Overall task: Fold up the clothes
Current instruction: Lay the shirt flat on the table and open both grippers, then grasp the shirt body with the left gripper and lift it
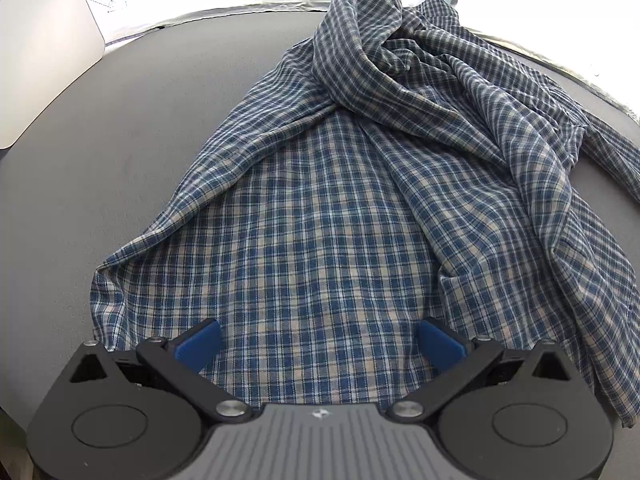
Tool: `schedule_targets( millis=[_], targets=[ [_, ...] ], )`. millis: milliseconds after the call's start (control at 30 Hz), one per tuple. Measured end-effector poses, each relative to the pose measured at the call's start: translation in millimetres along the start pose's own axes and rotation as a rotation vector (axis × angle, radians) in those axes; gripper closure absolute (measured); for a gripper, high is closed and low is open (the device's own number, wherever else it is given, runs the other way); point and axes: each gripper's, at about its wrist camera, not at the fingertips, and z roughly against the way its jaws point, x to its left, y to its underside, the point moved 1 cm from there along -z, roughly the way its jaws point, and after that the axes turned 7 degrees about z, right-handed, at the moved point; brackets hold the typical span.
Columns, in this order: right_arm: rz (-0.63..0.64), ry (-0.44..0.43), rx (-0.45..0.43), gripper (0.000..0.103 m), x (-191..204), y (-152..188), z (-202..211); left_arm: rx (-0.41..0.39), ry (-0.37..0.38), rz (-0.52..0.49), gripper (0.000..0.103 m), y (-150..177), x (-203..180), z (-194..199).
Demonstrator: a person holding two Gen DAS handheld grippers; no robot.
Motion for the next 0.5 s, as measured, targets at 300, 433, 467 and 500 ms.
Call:
schedule_targets(
  millis=[300,433,467,500],
  targets=[
    [-0.071,-0.192,-0.089,0.0,42,22,55,0.049,0.012,-0.014,0.0,-11,1,-3],
    [-0.037,-0.315,-0.068,0.0,86,30,71,0.08,0.038,-0.028,0.0,-25,3,-4],
    [-0.029,-0.337,-0.069,0.0,98,32,77,0.066,0.059,-0.014,0.0,-30,5,0],
    [-0.019,-0.356,-0.073,0.0,110,34,83,0.047,0.082,0.004,0.0,-37,9,3]
  ],
)
